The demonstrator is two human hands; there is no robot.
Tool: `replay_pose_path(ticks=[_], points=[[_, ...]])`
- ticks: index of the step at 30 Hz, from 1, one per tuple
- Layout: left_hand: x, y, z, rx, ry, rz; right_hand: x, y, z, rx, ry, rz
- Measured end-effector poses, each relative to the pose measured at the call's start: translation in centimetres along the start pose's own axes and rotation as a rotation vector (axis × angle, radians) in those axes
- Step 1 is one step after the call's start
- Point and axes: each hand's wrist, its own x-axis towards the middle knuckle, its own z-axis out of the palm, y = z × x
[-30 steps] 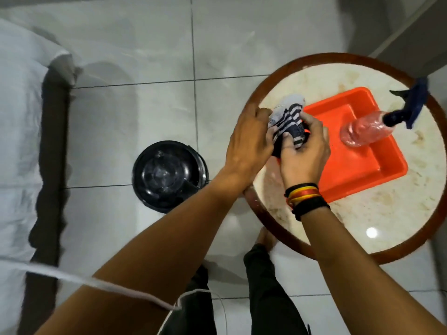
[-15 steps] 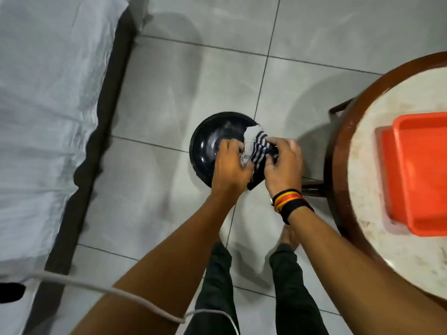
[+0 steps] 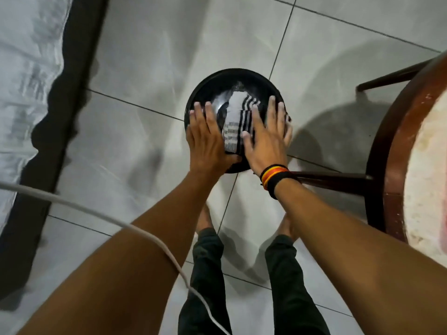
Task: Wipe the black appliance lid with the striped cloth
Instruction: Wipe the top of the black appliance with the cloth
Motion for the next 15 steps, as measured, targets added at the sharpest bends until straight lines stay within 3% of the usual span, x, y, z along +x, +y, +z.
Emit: replay_pose_path(ticks=[5, 9, 11, 15], points=[[3.0, -2.6, 2.0, 0.104, -0.187, -0.015, 2.5, 0.3, 3.4, -0.162, -0.054, -0.117], [3.8, -3.3, 3.4, 0.122, -0.169, -0.014, 2.8, 1.7, 5.2, -0.225, -0.015, -0.169], [3.9, -3.5, 3.5, 0.114, -0.194, -0.007, 2.4, 2.2, 5.7, -0.240, 0.007, -0.108], [4.1, -3.6, 3.2, 0.134, -0.238, 0.000, 5.8, -0.3, 5.4, -0.139, 0.058, 0.183]])
